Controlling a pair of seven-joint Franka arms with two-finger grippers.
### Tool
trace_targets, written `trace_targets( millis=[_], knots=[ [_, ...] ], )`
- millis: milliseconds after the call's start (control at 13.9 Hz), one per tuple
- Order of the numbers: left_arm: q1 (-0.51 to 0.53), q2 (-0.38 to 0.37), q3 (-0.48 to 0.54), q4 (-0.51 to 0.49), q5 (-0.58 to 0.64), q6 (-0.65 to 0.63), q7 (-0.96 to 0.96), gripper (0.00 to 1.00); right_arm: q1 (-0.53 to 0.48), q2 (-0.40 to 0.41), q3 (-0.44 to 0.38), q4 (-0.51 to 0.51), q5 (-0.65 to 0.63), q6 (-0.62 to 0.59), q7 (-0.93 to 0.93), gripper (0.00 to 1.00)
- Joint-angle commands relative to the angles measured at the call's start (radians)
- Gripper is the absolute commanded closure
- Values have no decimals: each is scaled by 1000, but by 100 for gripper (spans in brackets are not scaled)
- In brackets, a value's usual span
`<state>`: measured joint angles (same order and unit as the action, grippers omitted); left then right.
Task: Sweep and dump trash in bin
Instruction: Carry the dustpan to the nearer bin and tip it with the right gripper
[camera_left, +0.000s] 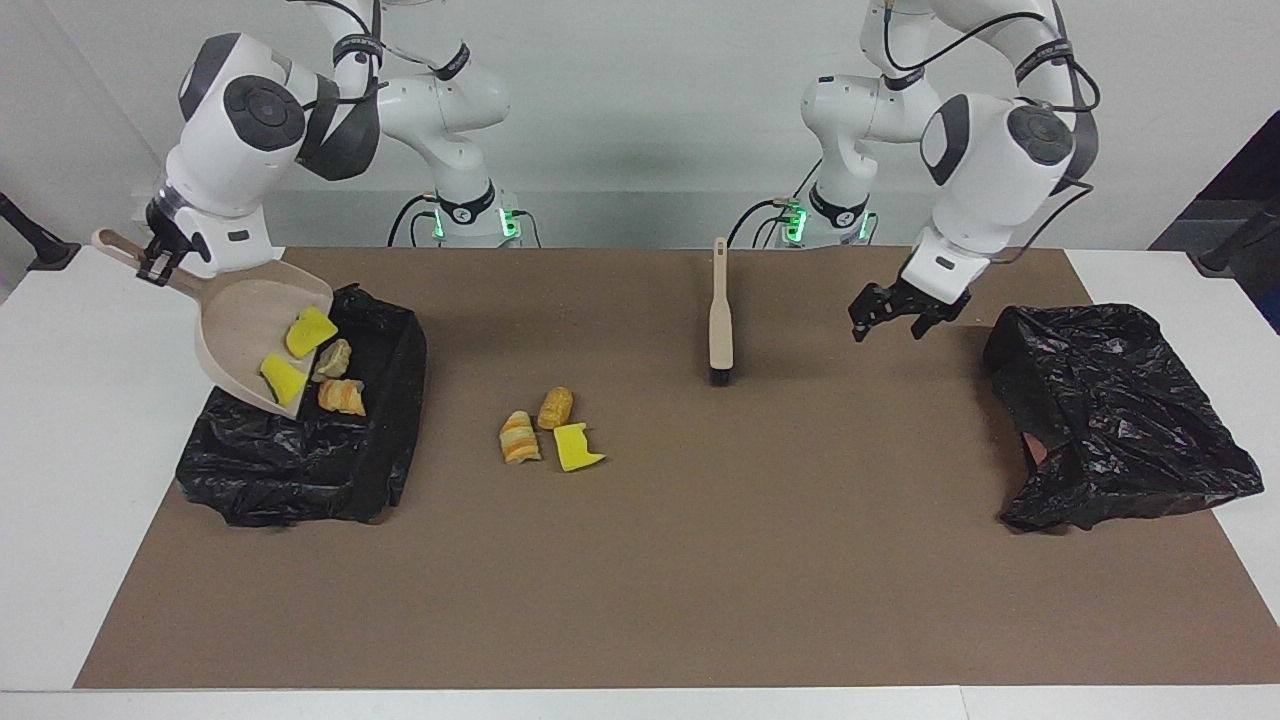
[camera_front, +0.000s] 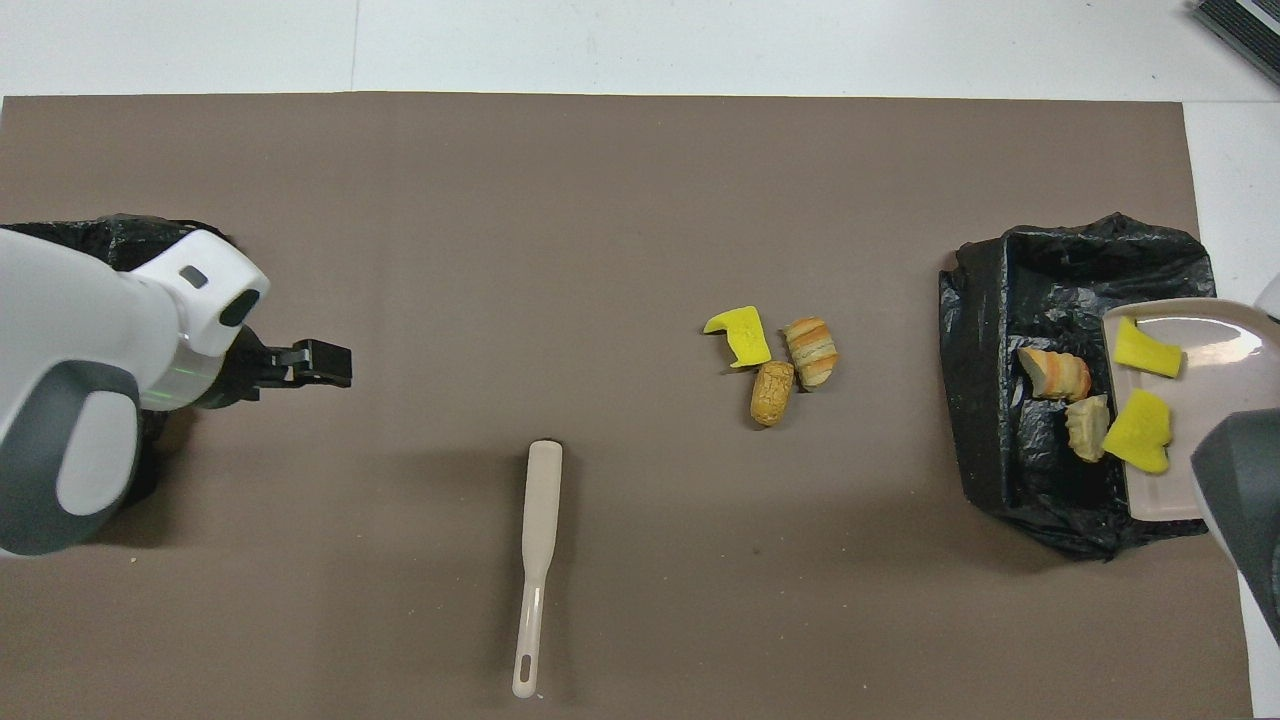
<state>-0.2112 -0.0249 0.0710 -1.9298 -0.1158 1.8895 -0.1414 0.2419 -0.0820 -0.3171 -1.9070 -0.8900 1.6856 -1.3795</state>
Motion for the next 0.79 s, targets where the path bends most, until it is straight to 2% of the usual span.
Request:
trace_targets(
  millis=[0,216,432,504,576,720],
  knots=[
    [81,45,-10,121,16,-107,120,0,-9,-2,41,8,-29,-81,28,100],
    [147,31,-8,150,41,-170,271,0,-7,-24,121,-13,-87,-109,3,100],
    [147,28,-10,242,61,-284,269,0,-9,-22,155,-17,-181,-130,10,100],
    [150,28,-10,282,68,-323,269,0,-7,-21,161,-9,-181,-161,20,100],
    [148,22,-8,300,80,-346,269,0,-9,-27,202,8,-170,-225,66,100],
    [148,-1,-13,298,103,-343,269,0,-9,-65,233,64,-95,-353,129,100]
  ],
)
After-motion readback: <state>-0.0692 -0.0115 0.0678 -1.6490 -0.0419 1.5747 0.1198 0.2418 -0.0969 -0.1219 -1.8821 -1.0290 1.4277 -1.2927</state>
